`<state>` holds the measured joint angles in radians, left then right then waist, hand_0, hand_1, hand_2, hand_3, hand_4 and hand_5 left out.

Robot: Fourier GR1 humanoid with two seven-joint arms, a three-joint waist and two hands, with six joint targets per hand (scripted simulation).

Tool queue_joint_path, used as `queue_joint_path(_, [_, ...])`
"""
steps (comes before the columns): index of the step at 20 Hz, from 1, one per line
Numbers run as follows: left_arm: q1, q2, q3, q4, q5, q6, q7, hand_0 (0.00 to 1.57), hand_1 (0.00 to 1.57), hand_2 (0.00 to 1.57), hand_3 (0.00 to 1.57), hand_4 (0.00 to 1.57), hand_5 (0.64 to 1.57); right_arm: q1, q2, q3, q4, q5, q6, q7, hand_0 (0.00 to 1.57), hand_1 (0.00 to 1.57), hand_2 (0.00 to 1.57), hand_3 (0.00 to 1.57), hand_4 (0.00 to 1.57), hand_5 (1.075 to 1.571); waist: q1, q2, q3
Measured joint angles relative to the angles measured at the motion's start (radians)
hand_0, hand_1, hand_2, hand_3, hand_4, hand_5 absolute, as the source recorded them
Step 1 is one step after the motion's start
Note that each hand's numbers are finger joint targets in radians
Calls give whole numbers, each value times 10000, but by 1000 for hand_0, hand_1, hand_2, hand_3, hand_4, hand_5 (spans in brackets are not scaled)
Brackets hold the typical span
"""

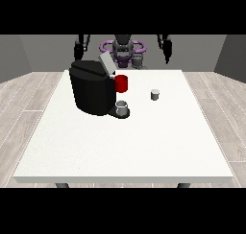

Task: Insert the coffee pod into the coffee machine and close the lid

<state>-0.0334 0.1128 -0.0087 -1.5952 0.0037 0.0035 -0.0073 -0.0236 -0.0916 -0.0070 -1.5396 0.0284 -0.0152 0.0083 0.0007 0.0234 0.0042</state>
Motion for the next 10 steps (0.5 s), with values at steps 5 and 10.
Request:
queue_joint_path(5, [-31, 429, -186, 110, -484, -411, -64, 0, 0, 0, 0, 0, 1571, -21, 65, -81, 165, -284, 234, 2, 0, 0, 0, 0, 0, 1571, -85, -279, -28])
queue_joint_path(10, [6, 1164, -528, 333, -1288, -945, -926, 0, 0, 0, 0, 0, 1571, -115, 21, -202, 101, 516, -633, -107, 0, 0, 0, 0, 0, 1571, -252, -269, -42])
